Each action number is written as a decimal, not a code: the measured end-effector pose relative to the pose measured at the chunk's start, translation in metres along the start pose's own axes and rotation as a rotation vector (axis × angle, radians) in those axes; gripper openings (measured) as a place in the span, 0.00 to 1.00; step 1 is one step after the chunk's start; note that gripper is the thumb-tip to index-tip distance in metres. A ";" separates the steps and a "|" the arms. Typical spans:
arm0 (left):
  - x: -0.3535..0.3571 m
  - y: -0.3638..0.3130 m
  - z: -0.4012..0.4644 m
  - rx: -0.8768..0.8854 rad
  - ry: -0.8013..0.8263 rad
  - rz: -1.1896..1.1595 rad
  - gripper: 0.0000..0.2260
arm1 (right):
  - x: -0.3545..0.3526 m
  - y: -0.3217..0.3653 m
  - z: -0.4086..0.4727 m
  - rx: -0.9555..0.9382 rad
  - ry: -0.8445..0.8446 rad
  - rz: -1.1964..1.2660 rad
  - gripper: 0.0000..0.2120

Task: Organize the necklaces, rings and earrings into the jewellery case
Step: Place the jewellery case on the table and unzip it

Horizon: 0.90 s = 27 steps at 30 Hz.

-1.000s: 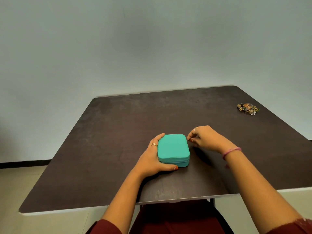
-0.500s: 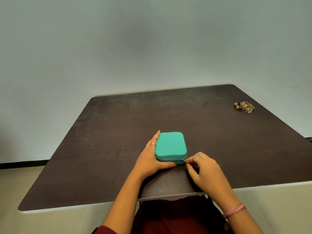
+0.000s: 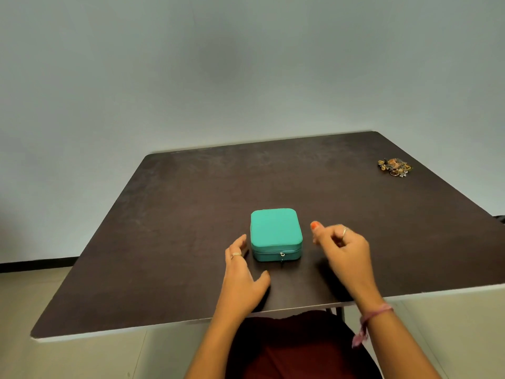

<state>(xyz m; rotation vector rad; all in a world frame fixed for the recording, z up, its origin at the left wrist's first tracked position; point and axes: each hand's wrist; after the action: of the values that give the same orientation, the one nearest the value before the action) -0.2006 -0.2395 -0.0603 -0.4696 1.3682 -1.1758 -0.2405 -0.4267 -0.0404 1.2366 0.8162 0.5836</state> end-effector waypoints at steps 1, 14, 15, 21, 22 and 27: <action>0.003 -0.003 -0.005 0.002 -0.054 0.000 0.27 | 0.000 -0.001 0.009 0.049 0.010 0.038 0.12; 0.039 -0.027 -0.007 0.035 -0.144 0.463 0.14 | 0.029 -0.013 0.037 0.044 0.501 0.008 0.16; 0.040 -0.027 -0.007 0.042 -0.138 0.478 0.12 | 0.028 -0.013 0.038 0.046 0.505 0.001 0.16; 0.027 -0.023 -0.008 0.077 -0.090 0.480 0.08 | 0.027 -0.016 0.039 0.045 0.496 0.016 0.17; 0.020 -0.021 -0.008 0.061 -0.082 0.496 0.08 | 0.027 -0.016 0.039 0.041 0.494 0.016 0.17; -0.009 -0.004 -0.003 -0.063 -0.080 0.527 0.07 | 0.028 -0.016 0.041 0.048 0.494 -0.005 0.17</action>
<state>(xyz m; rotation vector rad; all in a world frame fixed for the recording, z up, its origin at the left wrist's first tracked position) -0.2025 -0.2328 -0.0537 -0.1766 1.3532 -0.6768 -0.1915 -0.4334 -0.0577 1.1464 1.2500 0.8880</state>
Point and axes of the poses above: each hand's wrist, its own z-axis towards the middle knuckle, its own x-axis out of the palm, y = z × x, and after that the axes turned 13 degrees about x, right-handed
